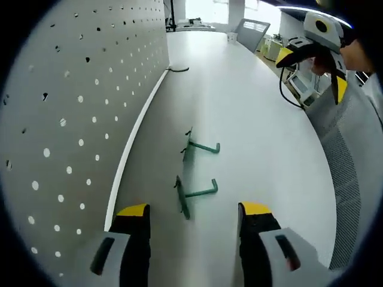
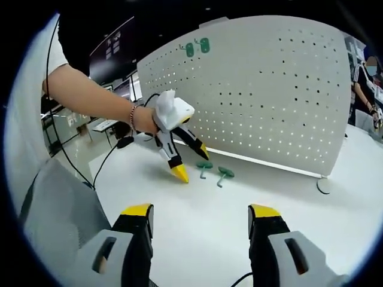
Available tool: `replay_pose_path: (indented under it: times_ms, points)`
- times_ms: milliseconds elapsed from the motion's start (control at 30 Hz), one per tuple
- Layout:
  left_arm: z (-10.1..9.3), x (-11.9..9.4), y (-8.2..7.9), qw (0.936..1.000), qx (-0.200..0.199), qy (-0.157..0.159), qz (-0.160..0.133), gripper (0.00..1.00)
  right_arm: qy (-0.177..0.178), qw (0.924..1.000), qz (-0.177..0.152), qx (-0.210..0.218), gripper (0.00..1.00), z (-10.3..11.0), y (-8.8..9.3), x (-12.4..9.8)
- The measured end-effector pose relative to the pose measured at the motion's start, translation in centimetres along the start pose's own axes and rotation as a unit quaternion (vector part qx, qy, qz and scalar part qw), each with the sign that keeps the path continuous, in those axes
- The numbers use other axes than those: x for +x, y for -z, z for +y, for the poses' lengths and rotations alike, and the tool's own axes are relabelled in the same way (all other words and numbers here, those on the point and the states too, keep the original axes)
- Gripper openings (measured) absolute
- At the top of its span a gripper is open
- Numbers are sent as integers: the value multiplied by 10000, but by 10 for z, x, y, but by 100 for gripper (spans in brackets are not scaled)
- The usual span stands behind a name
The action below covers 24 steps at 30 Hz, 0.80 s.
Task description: Insert the hook assembly into the mounting plate slot until the hook locks in place.
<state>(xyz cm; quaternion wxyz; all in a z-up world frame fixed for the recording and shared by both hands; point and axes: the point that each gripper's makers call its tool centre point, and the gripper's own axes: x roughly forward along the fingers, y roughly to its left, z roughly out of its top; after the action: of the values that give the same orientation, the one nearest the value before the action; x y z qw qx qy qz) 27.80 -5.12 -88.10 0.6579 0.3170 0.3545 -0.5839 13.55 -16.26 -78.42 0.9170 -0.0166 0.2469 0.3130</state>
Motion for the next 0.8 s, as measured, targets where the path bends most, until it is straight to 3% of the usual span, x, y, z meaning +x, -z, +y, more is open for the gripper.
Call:
replay_pose_path:
  times_ms: [267, 800]
  points:
    - [5, -1, 0, 9996, -233, -177, 50, 40, 33, 10000, -20, 70, 61, -2, 0, -3]
    - [5, -1, 0, 9984, -417, -369, 72, 21, 76, 9999, -61, 120, 60, -4, -1, -5]
